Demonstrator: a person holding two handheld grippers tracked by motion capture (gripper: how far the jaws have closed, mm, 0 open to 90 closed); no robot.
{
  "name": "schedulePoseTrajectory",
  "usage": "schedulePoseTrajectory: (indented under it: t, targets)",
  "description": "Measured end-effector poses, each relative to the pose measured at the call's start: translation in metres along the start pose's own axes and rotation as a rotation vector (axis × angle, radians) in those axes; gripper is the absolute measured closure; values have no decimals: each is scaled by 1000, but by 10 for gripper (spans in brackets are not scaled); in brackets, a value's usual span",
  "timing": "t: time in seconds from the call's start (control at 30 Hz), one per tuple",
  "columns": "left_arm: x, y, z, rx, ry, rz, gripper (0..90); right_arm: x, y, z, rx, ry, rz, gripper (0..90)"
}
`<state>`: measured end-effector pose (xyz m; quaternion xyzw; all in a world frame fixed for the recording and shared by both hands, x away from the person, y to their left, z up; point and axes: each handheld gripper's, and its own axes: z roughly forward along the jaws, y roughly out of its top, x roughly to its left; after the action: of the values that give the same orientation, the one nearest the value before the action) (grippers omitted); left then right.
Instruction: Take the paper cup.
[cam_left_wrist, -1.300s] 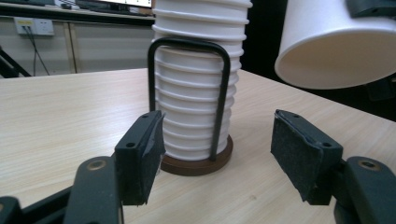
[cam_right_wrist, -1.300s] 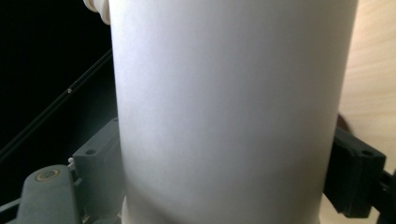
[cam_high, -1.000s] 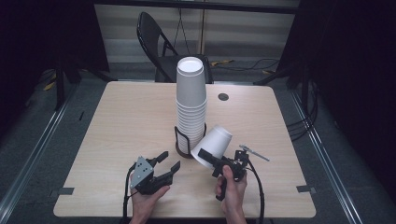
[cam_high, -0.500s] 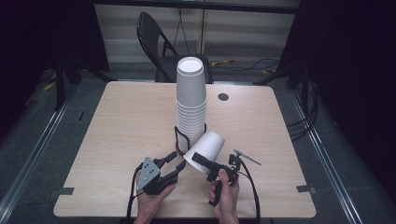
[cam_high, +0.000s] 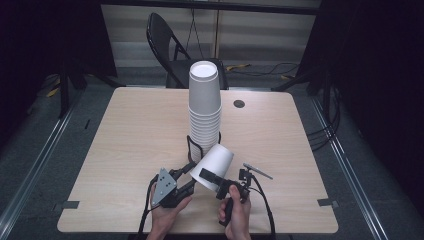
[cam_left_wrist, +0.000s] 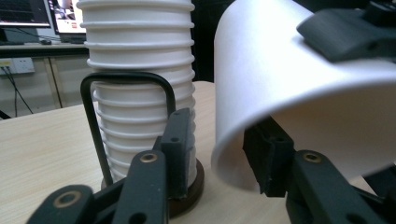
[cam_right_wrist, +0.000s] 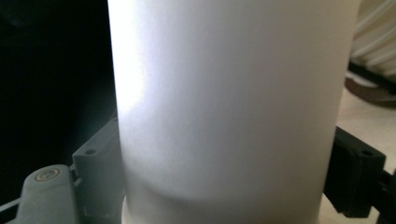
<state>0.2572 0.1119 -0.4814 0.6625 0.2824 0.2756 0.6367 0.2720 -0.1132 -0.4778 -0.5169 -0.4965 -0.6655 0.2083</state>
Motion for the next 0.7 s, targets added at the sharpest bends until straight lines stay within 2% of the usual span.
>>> schedulePoseTrajectory:
  t: [0.2, 0.37, 0.43, 0.53, 0.7]
  targets:
    - [0, -1, 4, -10, 21, -11, 724, 1, -3, 4, 32, 1, -5, 152]
    - [-1, 0, 4, -14, 11, -19, 823, 2, -6, 7, 52, -7, -14, 138]
    - [-1, 1, 4, -17, 8, -17, 831, 2, -6, 8, 50, -11, -27, 127]
    - [0, 1, 4, -8, -4, -36, 843, 2, -5, 8, 52, -4, -29, 117]
    - [1, 0, 2, -2, -17, -42, 855, 2, -4, 5, 19, -12, -40, 117]
